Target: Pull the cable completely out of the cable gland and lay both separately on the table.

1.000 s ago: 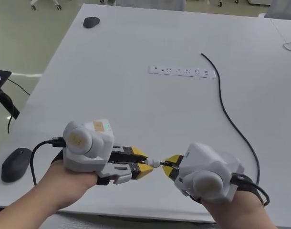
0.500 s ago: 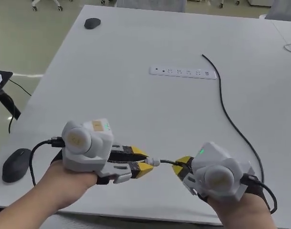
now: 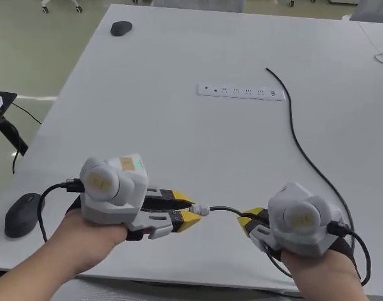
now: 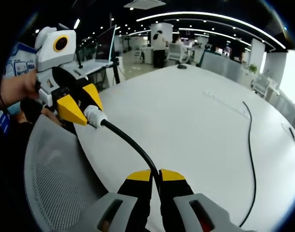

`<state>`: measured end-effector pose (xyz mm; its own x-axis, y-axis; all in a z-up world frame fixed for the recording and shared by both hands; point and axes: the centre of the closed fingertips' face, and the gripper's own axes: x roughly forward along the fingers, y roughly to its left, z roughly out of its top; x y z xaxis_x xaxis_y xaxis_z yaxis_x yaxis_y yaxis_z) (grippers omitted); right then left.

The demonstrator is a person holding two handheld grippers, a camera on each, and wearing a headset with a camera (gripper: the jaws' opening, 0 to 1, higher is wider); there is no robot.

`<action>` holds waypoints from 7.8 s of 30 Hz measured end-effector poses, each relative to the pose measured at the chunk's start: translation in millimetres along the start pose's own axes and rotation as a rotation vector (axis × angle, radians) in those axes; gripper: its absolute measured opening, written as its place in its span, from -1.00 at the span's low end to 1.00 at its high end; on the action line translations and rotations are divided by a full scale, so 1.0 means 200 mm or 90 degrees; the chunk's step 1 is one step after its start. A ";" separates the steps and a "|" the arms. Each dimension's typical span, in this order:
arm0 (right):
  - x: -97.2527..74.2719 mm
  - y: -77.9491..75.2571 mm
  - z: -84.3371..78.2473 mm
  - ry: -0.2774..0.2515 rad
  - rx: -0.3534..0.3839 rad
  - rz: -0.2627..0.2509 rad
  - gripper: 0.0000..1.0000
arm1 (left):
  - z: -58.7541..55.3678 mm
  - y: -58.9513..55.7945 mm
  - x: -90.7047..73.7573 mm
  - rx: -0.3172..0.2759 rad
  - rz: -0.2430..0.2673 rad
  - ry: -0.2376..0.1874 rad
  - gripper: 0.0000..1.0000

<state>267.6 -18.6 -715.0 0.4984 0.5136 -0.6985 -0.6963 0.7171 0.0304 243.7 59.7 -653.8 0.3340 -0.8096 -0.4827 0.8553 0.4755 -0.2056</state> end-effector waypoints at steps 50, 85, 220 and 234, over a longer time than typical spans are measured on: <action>-0.12 0.13 0.11 -0.009 -0.143 0.050 -0.58 | -0.01 0.04 -0.04 -0.008 0.025 -0.003 -0.70; -0.01 0.32 0.31 -0.044 -0.387 0.097 -0.97 | -0.01 0.03 -0.02 -0.001 0.026 0.007 -0.70; 0.04 0.31 0.32 -0.067 -0.346 0.129 -0.96 | 0.01 0.06 -0.02 -0.011 0.009 0.009 -0.70; 0.05 0.29 0.31 -0.071 -0.246 0.139 -0.97 | 0.02 0.07 -0.01 -0.007 0.014 0.005 -0.70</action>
<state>264.0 57.8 -675.8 0.3564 0.6959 -0.6234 -0.9222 0.3692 -0.1150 256.0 66.7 -652.1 0.3497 -0.7963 -0.4936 0.8436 0.4968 -0.2037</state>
